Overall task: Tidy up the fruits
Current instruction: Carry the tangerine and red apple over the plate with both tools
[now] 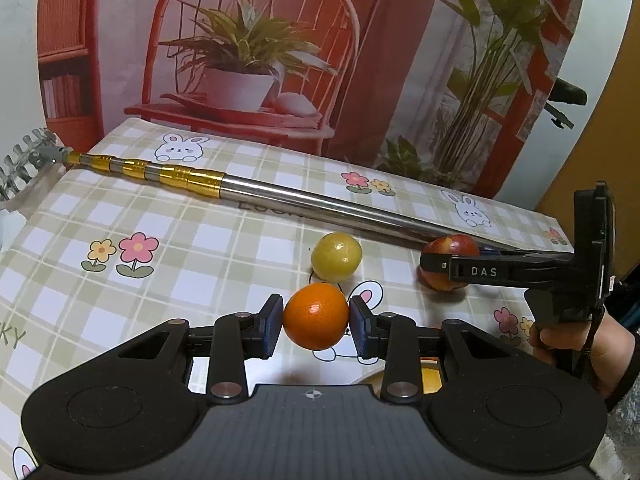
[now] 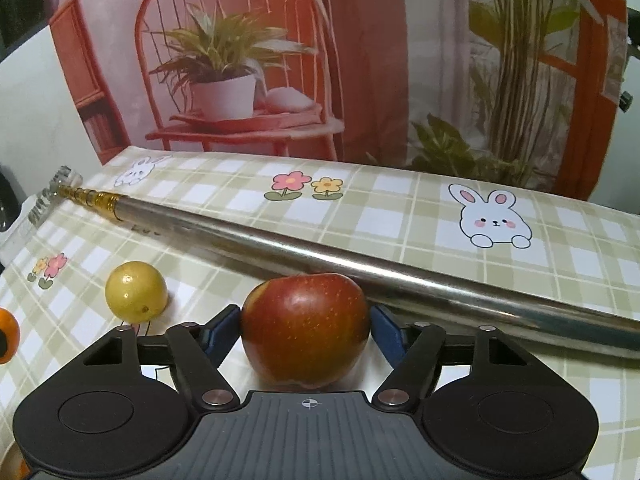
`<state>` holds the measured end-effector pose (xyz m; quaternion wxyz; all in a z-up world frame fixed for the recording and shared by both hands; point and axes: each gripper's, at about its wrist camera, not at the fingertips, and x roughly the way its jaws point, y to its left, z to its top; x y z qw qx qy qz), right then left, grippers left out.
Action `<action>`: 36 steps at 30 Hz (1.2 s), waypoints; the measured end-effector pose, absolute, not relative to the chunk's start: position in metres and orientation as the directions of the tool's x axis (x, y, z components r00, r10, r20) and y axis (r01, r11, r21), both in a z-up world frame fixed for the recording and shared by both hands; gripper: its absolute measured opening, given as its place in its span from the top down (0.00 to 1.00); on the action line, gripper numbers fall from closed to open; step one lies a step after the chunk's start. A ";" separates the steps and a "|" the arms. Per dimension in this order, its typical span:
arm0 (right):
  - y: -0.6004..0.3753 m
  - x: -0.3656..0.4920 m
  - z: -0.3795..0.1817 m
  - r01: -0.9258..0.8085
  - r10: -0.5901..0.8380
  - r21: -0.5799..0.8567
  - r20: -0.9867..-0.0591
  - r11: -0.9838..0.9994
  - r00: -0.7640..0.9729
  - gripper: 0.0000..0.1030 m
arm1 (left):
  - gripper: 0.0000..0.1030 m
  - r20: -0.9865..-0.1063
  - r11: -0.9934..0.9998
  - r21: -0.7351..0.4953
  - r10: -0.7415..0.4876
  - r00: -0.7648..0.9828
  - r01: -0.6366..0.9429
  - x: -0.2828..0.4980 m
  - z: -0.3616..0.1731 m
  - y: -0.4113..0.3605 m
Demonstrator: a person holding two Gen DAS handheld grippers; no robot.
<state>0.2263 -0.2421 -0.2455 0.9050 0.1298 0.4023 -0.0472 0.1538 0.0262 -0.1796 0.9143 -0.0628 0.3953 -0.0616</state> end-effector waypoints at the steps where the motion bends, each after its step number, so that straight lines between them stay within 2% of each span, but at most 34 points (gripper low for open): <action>1: -0.242 0.226 -0.245 0.188 0.020 0.197 -0.741 0.962 0.672 0.37 | 0.63 -0.714 0.985 -0.162 -0.162 0.681 0.064 0.153 -0.180 0.026; 24: -0.243 0.160 -0.241 0.141 0.070 0.239 -0.700 0.961 0.711 0.37 | 0.63 -0.722 0.984 -0.153 -0.172 0.670 0.087 0.148 -0.183 0.020; 36: -0.244 0.164 -0.243 0.175 0.047 0.253 -0.681 0.951 0.730 0.37 | 0.63 -0.720 0.984 -0.155 -0.174 0.672 0.089 0.146 -0.182 0.019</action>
